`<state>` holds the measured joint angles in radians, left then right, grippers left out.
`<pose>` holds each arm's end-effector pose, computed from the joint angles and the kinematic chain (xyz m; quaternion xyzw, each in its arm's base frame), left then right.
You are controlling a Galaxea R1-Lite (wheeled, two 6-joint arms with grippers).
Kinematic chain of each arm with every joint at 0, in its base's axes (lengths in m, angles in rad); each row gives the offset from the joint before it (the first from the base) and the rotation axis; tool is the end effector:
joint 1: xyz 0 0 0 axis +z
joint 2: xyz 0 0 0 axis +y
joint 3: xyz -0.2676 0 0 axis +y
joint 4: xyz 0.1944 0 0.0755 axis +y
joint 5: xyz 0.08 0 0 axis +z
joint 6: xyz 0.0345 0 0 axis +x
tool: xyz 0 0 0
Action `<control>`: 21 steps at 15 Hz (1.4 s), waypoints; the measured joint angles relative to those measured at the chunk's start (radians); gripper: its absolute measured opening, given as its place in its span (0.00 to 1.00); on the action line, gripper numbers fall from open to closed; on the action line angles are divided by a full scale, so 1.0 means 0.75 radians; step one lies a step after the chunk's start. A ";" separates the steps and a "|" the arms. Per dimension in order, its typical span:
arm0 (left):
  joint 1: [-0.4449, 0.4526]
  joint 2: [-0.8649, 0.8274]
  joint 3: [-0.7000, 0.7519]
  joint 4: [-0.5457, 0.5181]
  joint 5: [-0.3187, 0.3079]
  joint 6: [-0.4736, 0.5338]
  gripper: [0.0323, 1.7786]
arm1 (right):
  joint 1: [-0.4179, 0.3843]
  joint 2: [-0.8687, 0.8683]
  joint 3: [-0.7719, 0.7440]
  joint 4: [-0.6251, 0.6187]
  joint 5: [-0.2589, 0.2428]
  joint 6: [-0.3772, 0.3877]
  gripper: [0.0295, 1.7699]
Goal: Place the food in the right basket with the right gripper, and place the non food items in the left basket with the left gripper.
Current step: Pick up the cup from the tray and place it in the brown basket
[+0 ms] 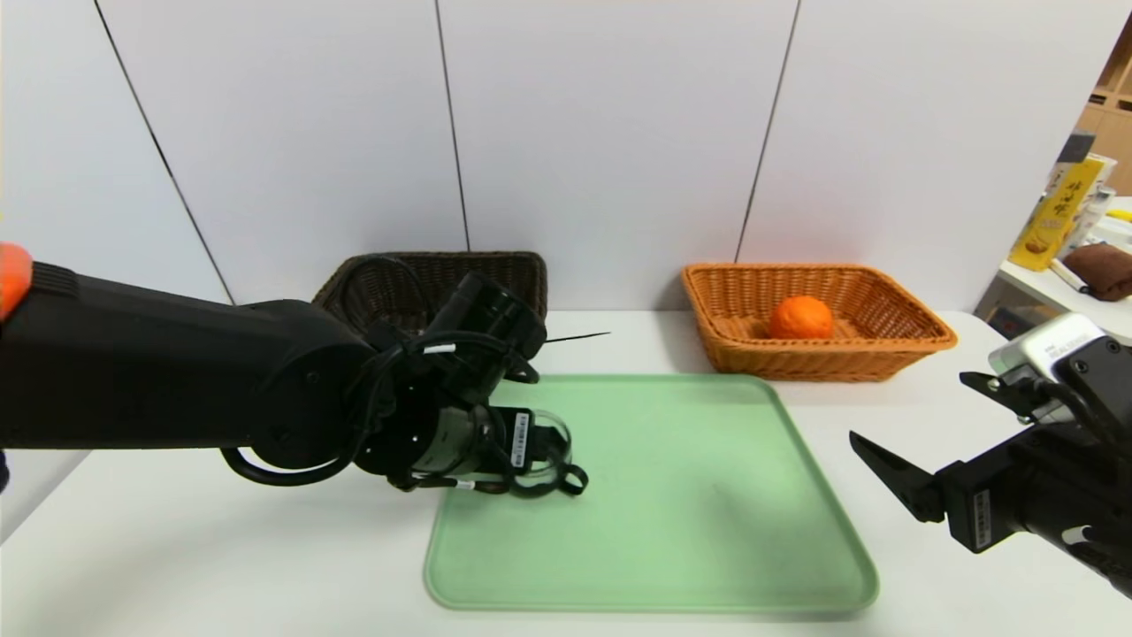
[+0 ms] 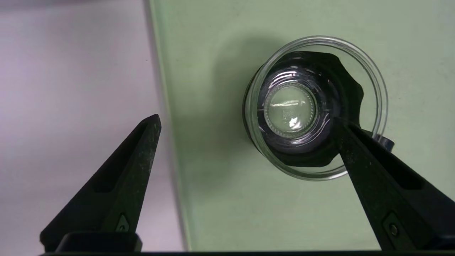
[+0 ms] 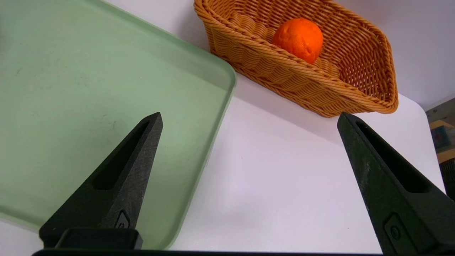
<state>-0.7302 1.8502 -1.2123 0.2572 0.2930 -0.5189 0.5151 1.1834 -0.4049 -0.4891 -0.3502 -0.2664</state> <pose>0.2642 -0.2231 0.1139 -0.0210 0.4149 -0.0922 0.9050 0.1782 0.0873 0.1329 -0.1909 0.1189 0.0982 0.9694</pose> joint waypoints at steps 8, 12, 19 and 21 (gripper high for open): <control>-0.009 0.093 -0.030 0.000 0.000 -0.025 0.95 | 0.000 -0.001 0.002 0.001 0.001 -0.005 0.96; -0.012 0.106 -0.038 0.001 0.021 -0.024 0.71 | 0.000 -0.001 0.010 0.000 0.001 -0.007 0.96; -0.038 0.109 -0.043 -0.003 0.029 -0.026 0.05 | 0.001 0.004 0.012 0.000 0.001 -0.005 0.96; -0.045 0.106 -0.044 -0.014 0.028 -0.021 0.05 | 0.002 0.005 0.014 0.000 0.001 -0.005 0.96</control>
<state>-0.7638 1.9296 -1.2453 0.2466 0.3140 -0.5345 0.5166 1.1868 -0.3945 -0.4891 -0.3496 -0.2702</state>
